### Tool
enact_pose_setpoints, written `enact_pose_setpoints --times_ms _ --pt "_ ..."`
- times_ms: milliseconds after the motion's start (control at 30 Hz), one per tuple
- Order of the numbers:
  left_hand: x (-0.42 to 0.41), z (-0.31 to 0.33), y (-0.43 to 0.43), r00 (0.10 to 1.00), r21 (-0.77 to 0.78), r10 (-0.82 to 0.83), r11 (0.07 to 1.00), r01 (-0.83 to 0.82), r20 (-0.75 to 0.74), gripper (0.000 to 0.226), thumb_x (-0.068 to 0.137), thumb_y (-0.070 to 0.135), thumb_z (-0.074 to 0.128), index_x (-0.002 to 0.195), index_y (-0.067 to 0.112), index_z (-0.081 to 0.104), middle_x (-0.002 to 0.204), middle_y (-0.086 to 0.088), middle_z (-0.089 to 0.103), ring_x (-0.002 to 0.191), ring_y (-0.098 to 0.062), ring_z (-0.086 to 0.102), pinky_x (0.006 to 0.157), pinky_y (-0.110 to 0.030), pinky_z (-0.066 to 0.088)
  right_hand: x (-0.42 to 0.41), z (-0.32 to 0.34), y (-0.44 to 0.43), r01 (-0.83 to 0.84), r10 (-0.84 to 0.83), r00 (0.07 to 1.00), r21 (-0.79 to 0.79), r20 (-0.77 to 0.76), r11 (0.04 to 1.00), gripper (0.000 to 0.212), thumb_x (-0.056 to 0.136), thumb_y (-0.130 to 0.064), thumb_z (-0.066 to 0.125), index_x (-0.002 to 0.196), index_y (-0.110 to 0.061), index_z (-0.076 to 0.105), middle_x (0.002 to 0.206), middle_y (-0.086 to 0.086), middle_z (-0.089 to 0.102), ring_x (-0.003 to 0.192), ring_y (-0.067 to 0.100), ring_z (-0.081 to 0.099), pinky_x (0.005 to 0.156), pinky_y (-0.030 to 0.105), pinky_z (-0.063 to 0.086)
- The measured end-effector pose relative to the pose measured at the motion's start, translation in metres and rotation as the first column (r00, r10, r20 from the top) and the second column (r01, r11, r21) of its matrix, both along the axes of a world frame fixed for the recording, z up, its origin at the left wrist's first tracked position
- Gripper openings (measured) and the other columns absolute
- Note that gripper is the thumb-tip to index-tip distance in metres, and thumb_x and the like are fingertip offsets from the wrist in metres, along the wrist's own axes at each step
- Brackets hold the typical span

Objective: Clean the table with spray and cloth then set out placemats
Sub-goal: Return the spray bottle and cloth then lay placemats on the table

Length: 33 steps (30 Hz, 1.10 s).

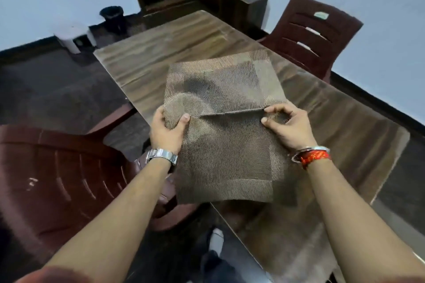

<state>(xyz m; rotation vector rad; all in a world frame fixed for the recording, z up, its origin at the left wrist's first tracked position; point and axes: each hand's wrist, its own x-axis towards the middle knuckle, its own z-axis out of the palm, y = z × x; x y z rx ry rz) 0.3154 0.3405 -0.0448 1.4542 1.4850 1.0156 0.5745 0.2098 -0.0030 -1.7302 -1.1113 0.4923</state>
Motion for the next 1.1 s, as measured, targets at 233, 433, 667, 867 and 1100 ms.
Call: enact_pose_setpoints --times_ms 233,433,667,867,1100 --pt "0.014 -0.077 0.052 0.680 -0.279 -0.302 0.949 0.148 -0.668 0.081 0.098 0.053 0.048 0.162 0.016 0.012 0.168 -0.013 0.018 0.150 -0.036 0.024 0.120 -0.047 0.025 -0.023 -0.112 0.111 0.072 0.348 0.784 -0.634 0.513 0.770 0.059 0.084 -0.050 0.059 0.138 -0.034 0.041 0.160 0.006 0.013 0.143 0.036 0.016 0.114 0.051 0.020" --pt "0.026 -0.117 0.071 0.425 -0.348 -0.511 0.845 0.406 -0.747 0.067 0.103 0.054 0.031 0.162 0.036 0.005 0.172 0.004 0.003 0.157 -0.025 -0.001 0.124 -0.051 0.001 -0.080 -0.158 0.163 0.087 0.313 0.899 -0.826 0.306 0.557 0.078 0.082 -0.078 0.033 0.148 -0.046 0.005 0.158 0.016 -0.017 0.140 0.050 -0.013 0.103 0.074 0.002" --pt "0.012 -0.143 0.085 0.437 -0.333 -0.428 0.901 0.278 -0.791 0.076 0.092 0.071 0.005 0.160 0.039 -0.004 0.169 -0.011 -0.017 0.155 -0.036 -0.014 0.122 -0.049 -0.011 -0.088 -0.172 0.216 -0.017 0.520 0.771 -0.805 0.367 0.593 0.078 0.081 -0.081 0.028 0.145 -0.052 -0.007 0.155 0.013 -0.029 0.138 0.047 -0.027 0.102 0.075 -0.010" --pt "0.008 -0.142 0.113 0.481 -0.352 -0.403 0.915 0.197 -0.779 0.075 0.096 0.072 0.020 0.161 0.040 -0.003 0.168 -0.015 -0.019 0.154 -0.037 -0.018 0.121 -0.049 -0.014 -0.095 -0.164 0.261 -0.071 0.605 0.733 -0.849 0.312 0.524 0.078 0.081 -0.081 0.030 0.143 -0.056 -0.010 0.154 0.010 -0.033 0.138 0.046 -0.027 0.102 0.075 -0.008" --pt "0.009 -0.146 0.118 0.509 -0.317 -0.369 0.929 0.188 -0.778 0.077 0.095 0.074 0.021 0.161 0.041 -0.001 0.168 -0.016 -0.019 0.154 -0.039 -0.018 0.120 -0.050 -0.016 -0.094 -0.164 0.271 -0.068 0.618 0.717 -0.851 0.321 0.521 0.078 0.079 -0.083 0.030 0.141 -0.058 -0.011 0.154 0.008 -0.033 0.139 0.045 -0.026 0.103 0.075 -0.006"
